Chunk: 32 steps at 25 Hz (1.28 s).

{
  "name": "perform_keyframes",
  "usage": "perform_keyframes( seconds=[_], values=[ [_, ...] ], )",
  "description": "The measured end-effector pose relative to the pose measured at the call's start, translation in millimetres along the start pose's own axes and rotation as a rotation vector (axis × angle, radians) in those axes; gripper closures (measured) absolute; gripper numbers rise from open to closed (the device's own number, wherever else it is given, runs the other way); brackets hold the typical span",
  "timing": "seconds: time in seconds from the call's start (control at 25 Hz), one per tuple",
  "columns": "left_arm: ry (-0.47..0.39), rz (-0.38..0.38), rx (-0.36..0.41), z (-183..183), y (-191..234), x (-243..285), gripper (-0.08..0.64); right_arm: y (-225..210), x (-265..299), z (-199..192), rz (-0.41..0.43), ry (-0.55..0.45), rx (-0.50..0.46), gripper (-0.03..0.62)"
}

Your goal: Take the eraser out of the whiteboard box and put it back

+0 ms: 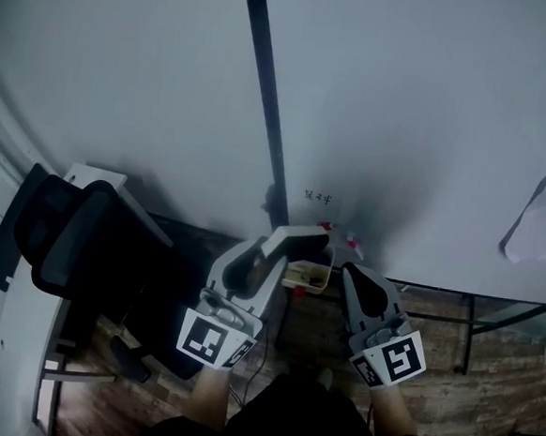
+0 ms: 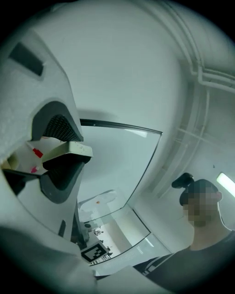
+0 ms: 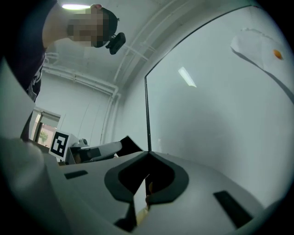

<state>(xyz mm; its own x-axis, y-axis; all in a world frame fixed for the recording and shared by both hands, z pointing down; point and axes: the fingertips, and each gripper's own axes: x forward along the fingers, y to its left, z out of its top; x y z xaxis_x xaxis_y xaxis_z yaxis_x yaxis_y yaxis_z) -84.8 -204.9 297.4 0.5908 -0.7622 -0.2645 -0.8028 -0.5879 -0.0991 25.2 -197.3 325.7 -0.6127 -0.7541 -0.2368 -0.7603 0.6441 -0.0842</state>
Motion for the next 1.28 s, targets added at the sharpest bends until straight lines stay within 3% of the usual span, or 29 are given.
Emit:
perform_keyframes(
  seconds=[0.32,1.28],
  values=[
    [-0.053,0.033,0.06,30,-8,2,0.426,13,5,51,0.071,-0.113,-0.026,0.589],
    [-0.041,0.013,0.031,26,-6,-1,0.426,5,0,41,0.049,-0.089,-0.005,0.589]
  ],
)
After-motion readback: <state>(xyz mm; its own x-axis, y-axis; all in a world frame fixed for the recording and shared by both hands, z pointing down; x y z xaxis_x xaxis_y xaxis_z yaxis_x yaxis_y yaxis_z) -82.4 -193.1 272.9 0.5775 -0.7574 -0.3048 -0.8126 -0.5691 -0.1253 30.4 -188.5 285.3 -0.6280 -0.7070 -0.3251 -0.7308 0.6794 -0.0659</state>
